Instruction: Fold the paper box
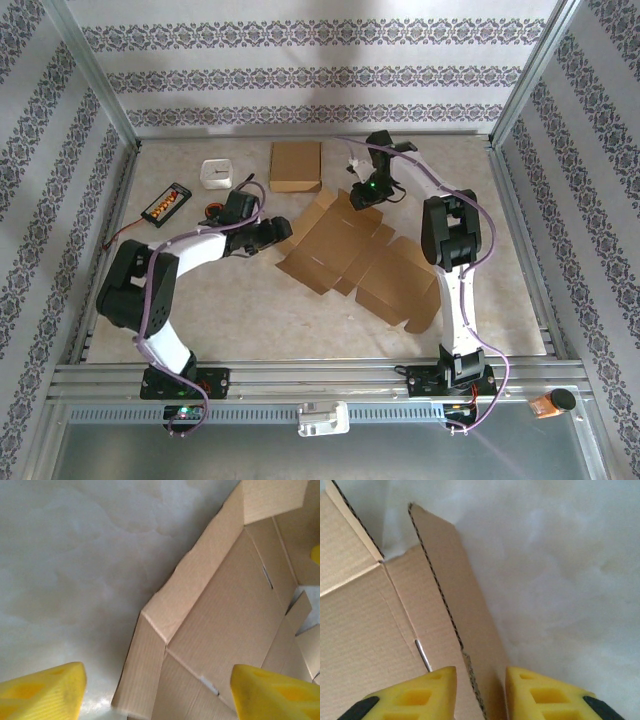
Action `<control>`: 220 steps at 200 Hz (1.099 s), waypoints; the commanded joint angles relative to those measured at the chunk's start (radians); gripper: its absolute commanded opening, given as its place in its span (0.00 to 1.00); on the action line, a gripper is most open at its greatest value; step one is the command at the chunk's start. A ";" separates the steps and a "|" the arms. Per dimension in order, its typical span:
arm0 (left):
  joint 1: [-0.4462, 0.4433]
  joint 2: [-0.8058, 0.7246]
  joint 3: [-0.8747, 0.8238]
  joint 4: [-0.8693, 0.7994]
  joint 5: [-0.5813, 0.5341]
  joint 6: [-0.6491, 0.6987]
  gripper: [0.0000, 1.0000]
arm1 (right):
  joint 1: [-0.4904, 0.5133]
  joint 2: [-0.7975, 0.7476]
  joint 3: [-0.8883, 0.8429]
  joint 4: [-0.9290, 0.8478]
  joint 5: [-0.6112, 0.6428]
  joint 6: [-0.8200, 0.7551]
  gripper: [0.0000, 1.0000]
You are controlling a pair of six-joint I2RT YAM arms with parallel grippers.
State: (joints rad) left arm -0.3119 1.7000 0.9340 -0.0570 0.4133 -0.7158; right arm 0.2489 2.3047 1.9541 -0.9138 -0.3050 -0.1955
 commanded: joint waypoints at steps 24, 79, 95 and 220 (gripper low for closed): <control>0.011 0.108 0.063 -0.018 0.070 0.025 0.57 | -0.014 -0.082 -0.072 0.020 -0.047 -0.010 0.30; 0.011 0.092 0.050 0.041 0.135 -0.016 0.13 | -0.016 -0.102 -0.109 0.054 -0.057 0.028 0.22; 0.010 0.079 0.065 0.072 0.173 0.015 0.02 | -0.014 -0.130 -0.133 0.082 -0.090 0.052 0.22; -0.075 0.119 0.571 -0.445 0.062 1.153 0.00 | 0.052 -0.651 -0.493 0.574 -0.089 -0.530 0.98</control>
State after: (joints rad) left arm -0.3607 1.8156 1.4452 -0.4011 0.5072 0.1898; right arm 0.2729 1.6516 1.4929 -0.4076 -0.3672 -0.4191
